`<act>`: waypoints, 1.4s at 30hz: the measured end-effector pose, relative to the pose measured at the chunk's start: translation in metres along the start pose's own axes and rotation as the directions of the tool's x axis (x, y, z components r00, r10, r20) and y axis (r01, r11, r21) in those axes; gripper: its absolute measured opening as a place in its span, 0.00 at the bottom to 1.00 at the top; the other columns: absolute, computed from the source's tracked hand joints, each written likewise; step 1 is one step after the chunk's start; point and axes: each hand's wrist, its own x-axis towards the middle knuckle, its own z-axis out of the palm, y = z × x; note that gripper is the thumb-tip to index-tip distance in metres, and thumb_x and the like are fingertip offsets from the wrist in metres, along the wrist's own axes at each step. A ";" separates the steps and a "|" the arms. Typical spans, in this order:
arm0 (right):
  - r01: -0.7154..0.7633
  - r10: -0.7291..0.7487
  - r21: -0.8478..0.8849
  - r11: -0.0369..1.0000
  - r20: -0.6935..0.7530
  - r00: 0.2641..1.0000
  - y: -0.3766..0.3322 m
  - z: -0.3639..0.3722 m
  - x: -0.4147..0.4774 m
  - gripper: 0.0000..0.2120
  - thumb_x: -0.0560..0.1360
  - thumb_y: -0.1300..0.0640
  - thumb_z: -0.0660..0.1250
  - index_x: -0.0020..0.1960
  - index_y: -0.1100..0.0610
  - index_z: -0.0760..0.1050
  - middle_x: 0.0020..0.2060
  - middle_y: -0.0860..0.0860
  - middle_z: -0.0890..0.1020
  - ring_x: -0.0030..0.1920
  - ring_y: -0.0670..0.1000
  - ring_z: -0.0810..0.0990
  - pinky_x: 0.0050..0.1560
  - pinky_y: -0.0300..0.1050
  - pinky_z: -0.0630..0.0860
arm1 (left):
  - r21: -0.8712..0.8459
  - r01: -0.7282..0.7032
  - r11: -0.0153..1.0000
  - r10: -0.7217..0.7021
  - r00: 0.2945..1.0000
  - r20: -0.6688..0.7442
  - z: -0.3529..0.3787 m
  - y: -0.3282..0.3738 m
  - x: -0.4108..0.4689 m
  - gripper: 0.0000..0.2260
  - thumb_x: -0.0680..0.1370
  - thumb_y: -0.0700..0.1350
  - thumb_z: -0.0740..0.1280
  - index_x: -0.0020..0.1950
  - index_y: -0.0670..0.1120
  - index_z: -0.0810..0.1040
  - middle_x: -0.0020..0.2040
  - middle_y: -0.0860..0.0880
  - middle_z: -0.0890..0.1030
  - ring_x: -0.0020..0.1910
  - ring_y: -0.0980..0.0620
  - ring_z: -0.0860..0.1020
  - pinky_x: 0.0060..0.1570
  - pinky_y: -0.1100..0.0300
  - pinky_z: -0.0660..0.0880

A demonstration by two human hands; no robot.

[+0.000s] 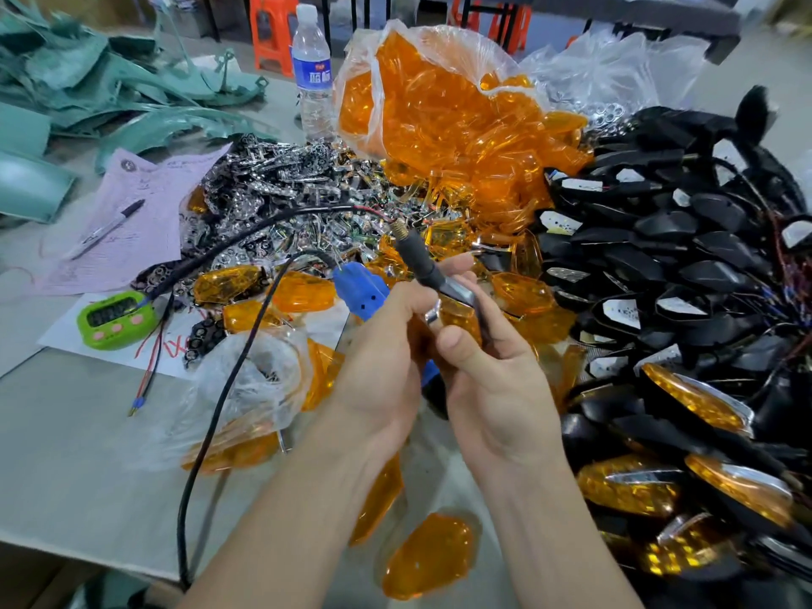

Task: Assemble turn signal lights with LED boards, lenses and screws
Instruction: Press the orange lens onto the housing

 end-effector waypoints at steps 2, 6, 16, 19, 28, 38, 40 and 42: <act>0.011 -0.011 0.018 1.000 0.020 1.000 0.002 0.004 -0.002 0.25 0.61 0.66 0.78 0.58 0.53 0.86 0.64 0.61 0.83 0.60 0.57 0.83 0.66 0.51 0.78 | -0.054 -0.024 0.998 0.022 0.999 -0.044 0.003 -0.005 0.003 0.18 0.74 0.45 0.60 0.57 0.44 0.84 0.55 0.45 0.85 0.54 0.51 0.83 0.59 0.57 0.80; 0.041 -0.039 0.059 0.997 -0.031 0.999 0.006 0.007 -0.005 0.24 0.64 0.65 0.78 0.60 0.56 0.85 0.65 0.62 0.81 0.61 0.58 0.82 0.71 0.58 0.75 | -0.026 -0.014 1.000 0.013 0.999 -0.042 0.001 -0.006 0.009 0.15 0.74 0.46 0.62 0.54 0.46 0.86 0.51 0.46 0.84 0.50 0.51 0.82 0.53 0.58 0.82; -0.050 0.072 0.151 0.987 -0.143 0.987 0.004 0.009 -0.001 0.20 0.66 0.63 0.73 0.57 0.56 0.86 0.53 0.58 0.87 0.52 0.54 0.86 0.57 0.47 0.83 | 0.140 -0.108 0.984 0.110 0.994 -0.011 -0.013 -0.015 0.010 0.13 0.79 0.55 0.66 0.55 0.52 0.88 0.51 0.47 0.86 0.52 0.52 0.83 0.59 0.57 0.80; -0.040 0.054 0.117 0.992 -0.115 0.992 0.005 0.009 -0.001 0.24 0.69 0.63 0.72 0.66 0.61 0.81 0.58 0.62 0.85 0.56 0.56 0.85 0.60 0.48 0.83 | 0.138 -0.108 0.985 0.095 0.991 0.097 -0.020 -0.006 0.008 0.13 0.81 0.51 0.66 0.61 0.50 0.85 0.54 0.47 0.85 0.55 0.51 0.82 0.59 0.58 0.79; -0.042 0.036 0.065 0.997 0.102 0.994 0.000 0.000 -0.004 0.17 0.77 0.65 0.69 0.64 0.55 0.83 0.62 0.60 0.84 0.64 0.59 0.83 0.60 0.47 0.80 | 0.266 -0.310 0.913 0.266 0.945 0.189 -0.028 0.001 0.000 0.16 0.76 0.40 0.70 0.64 0.40 0.80 0.55 0.49 0.86 0.57 0.51 0.83 0.59 0.57 0.78; 0.172 -0.113 -0.256 0.951 0.229 0.967 -0.020 -0.015 0.001 0.21 0.69 0.67 0.77 0.62 0.57 0.83 0.60 0.58 0.84 0.60 0.60 0.83 0.60 0.52 0.79 | 0.295 -0.297 0.908 0.192 0.922 0.337 -0.052 0.005 -0.002 0.26 0.74 0.41 0.71 0.73 0.40 0.73 0.68 0.49 0.80 0.68 0.50 0.78 0.64 0.58 0.75; 0.203 -0.144 -0.237 0.950 0.244 0.959 -0.018 -0.014 0.001 0.20 0.70 0.66 0.78 0.61 0.59 0.84 0.60 0.59 0.85 0.62 0.61 0.82 0.61 0.53 0.79 | 0.280 -0.306 0.910 0.199 0.915 0.351 -0.052 0.004 -0.004 0.27 0.75 0.45 0.73 0.73 0.40 0.73 0.68 0.50 0.81 0.68 0.50 0.78 0.64 0.59 0.75; 0.212 -0.162 -0.225 0.951 0.224 0.961 -0.013 -0.014 0.000 0.21 0.70 0.64 0.76 0.63 0.65 0.82 0.61 0.61 0.84 0.66 0.63 0.80 0.66 0.58 0.78 | 0.259 -0.314 0.913 0.211 0.909 0.359 -0.053 0.003 -0.004 0.28 0.75 0.49 0.74 0.72 0.40 0.74 0.66 0.50 0.82 0.67 0.50 0.79 0.64 0.58 0.75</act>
